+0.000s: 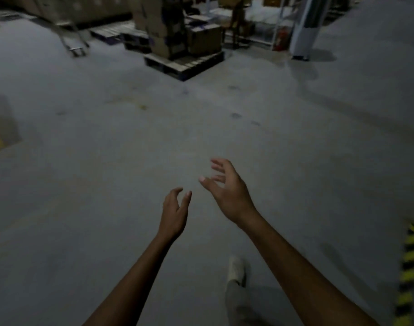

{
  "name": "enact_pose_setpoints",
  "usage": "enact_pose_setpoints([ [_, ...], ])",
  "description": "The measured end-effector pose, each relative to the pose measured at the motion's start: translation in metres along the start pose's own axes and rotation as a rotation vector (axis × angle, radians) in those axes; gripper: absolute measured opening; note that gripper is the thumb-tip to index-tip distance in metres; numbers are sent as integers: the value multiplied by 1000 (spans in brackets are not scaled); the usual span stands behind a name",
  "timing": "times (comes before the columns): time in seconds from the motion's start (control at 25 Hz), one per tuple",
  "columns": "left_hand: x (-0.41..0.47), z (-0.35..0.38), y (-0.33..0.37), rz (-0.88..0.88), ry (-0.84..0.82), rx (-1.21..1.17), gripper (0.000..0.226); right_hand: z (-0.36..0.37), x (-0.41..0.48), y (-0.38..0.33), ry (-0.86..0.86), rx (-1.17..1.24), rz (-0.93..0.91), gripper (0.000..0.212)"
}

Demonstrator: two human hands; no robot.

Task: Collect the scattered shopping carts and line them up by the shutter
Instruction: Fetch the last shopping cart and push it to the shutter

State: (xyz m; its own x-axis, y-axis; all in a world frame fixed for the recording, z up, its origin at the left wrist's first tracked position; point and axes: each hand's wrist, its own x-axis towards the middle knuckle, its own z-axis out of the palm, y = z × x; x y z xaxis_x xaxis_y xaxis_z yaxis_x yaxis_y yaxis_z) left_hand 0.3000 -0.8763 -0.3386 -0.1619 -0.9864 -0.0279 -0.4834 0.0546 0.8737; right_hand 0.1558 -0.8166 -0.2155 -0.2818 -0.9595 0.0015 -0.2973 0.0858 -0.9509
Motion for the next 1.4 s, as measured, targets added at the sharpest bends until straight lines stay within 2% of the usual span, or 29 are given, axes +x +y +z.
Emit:
enact_pose_setpoints([
  [0.16,79,-22,-83,-245,-27,73,77,39,92,-59,-138,139,-241,53],
  [0.28,174,-42,-106,-306,3,76,76,65,185,-78,-183,199,-337,54],
  [0.36,253,-62,-99,-305,64,64,76,89,270,-82,-204,196,-320,53],
  [0.48,361,-110,-46,-191,172,51,74,134,392,-79,-223,166,-225,51],
  [0.64,478,-210,56,122,415,-26,65,213,534,-57,-283,93,-74,51],
  [0.72,522,-259,94,283,507,-63,52,253,594,-40,-329,53,6,51],
  [0.84,588,-319,103,413,599,-87,46,313,673,-16,-366,-9,113,49],
  [0.96,680,-367,62,457,650,-79,49,386,764,-8,-397,-31,135,48],
  [1.08,795,-407,-1,363,652,-85,56,458,860,-38,-415,-14,91,48],
  [1.2,918,-445,-67,140,616,-90,64,521,955,-112,-414,16,-39,47],
  [1.4,1088,-478,-168,-192,422,-56,50,566,1077,-245,-373,213,-370,43],
])
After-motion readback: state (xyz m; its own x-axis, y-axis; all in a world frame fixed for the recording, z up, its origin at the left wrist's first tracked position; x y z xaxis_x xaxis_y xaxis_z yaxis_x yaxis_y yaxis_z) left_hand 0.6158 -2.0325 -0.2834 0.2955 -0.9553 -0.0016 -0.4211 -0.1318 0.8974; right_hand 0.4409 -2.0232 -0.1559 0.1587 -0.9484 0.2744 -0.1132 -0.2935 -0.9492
